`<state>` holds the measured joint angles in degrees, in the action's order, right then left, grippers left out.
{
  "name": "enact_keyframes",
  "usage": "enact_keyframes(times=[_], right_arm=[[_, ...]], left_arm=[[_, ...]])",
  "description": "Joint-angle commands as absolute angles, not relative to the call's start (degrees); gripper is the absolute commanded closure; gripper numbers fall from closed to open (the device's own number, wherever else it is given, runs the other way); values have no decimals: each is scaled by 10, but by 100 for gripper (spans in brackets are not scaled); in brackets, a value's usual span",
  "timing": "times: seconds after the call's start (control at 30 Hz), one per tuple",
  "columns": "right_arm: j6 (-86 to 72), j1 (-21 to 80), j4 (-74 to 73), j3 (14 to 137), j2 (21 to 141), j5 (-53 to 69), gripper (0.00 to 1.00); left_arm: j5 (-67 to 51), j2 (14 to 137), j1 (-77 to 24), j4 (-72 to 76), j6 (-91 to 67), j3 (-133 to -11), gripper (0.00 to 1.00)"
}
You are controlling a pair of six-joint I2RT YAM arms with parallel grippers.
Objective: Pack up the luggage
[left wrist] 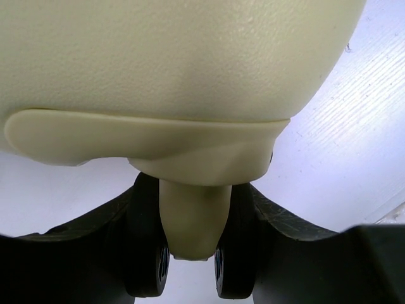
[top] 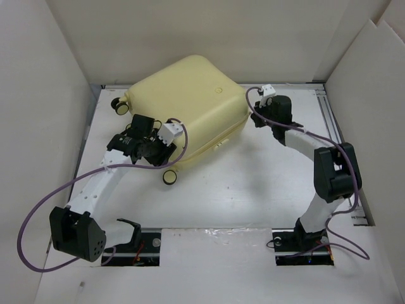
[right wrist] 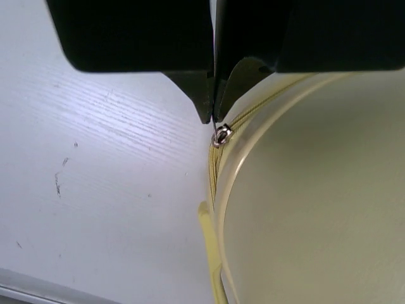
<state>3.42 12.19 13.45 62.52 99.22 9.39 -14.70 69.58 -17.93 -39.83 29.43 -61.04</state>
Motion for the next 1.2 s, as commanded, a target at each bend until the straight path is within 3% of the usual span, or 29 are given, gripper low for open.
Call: enact_keyframes(times=[0.0,0.37,0.4,0.43,0.53,0.6,0.67,0.7,0.8,0.9,0.93,0.97,1.0,1.03,1.17], right_arm=[[58,51,151,726,1019,-23,100],[241,33,156,860,1112,418,100],[241,39,156,860,1112,472,100],[241,44,156,853,1112,491,100],[241,51,156,821,1112,507,100],[241,56,156,793,1112,507,100],[235,56,162,787,1112,514,100],[235,63,162,781,1118,514,100],[235,70,162,767,1118,496,100],[227,77,162,767,1118,490,100],[222,84,162,762,1111,490,100],[221,84,162,755,1111,490,100],[221,90,168,750,1105,490,100],[221,97,174,744,1099,484,100],[227,124,174,712,1075,476,100]], left_arm=[[-44,661,-159,-418,287,-642,100],[-105,650,-141,-418,323,-636,100],[-115,650,-135,-418,323,-654,69],[-125,642,-134,-418,318,-667,52],[-192,617,-128,-406,279,-734,25],[-261,617,-121,-416,268,-783,21],[-261,633,-115,-405,211,-856,13],[-196,639,-115,-393,187,-867,1],[-76,671,-115,-375,135,-861,0],[-20,720,-71,-410,100,-824,19],[-49,730,-50,-416,91,-810,29],[-74,738,-23,-416,91,-782,55],[-95,744,40,-411,91,-767,68],[-111,754,69,-386,91,-754,73],[-120,827,122,-331,116,-750,60]])
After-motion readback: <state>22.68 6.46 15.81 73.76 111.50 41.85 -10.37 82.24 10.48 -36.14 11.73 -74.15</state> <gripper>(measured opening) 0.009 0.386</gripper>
